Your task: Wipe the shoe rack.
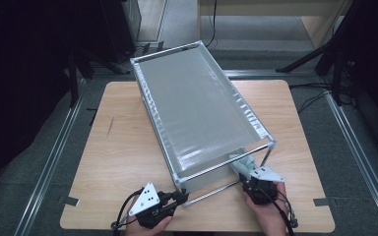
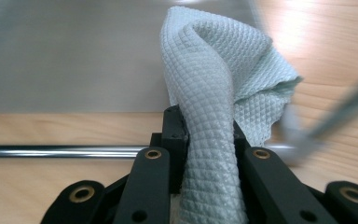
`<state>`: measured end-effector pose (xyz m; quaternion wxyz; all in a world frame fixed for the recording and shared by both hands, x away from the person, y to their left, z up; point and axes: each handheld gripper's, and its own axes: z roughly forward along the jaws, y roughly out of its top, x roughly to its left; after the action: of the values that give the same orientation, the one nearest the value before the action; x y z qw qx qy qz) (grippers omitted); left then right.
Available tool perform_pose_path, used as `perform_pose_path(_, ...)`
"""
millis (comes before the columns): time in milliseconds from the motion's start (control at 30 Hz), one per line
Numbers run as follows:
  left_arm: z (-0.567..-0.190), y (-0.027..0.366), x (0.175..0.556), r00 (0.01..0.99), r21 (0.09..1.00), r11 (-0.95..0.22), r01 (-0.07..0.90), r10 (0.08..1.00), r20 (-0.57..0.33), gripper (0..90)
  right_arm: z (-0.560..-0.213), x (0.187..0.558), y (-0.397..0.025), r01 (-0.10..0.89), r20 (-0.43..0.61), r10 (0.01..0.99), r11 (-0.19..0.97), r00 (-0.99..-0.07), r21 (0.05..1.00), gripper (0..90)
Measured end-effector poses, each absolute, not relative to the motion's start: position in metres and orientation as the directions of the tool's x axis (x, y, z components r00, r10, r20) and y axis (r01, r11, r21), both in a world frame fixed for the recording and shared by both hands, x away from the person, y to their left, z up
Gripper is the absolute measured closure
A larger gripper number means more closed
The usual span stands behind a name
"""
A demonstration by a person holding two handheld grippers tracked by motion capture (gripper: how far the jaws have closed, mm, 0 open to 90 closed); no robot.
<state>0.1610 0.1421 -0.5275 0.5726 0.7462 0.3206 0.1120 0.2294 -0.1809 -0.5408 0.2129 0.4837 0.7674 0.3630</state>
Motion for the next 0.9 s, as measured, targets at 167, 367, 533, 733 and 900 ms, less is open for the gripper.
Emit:
perform_pose_path(167,-0.528,0.141,0.161,0.767,0.926,-0.133,0.354,0.608,-0.205,78.9,-0.547,0.208,-0.126,0.522,0.036,0.793,0.366,-0.608,0.771,77.8)
perform_pose_path(367,-0.528,0.141,0.162,0.769,0.926,-0.139,0.351,0.608,-0.200,79.0,-0.547,0.180,-0.080,0.434,0.044,0.652,0.452,-0.757,0.779,77.4)
perform_pose_path(533,-0.528,0.141,0.162,0.769,0.926,-0.140,0.351,0.608,-0.199,79.0,-0.545,0.186,-0.091,0.463,0.066,0.664,0.444,-0.745,0.767,79.1)
perform_pose_path(733,-0.527,0.141,0.162,0.769,0.926,-0.140,0.351,0.607,-0.199,79.0,-0.540,0.212,-0.151,0.549,0.047,0.793,0.377,-0.608,0.746,79.3)
perform_pose_path(900,-0.527,0.142,0.163,0.767,0.925,-0.141,0.352,0.610,-0.198,79.0,-0.534,0.223,-0.206,0.619,0.024,0.910,0.262,-0.414,0.740,80.8)
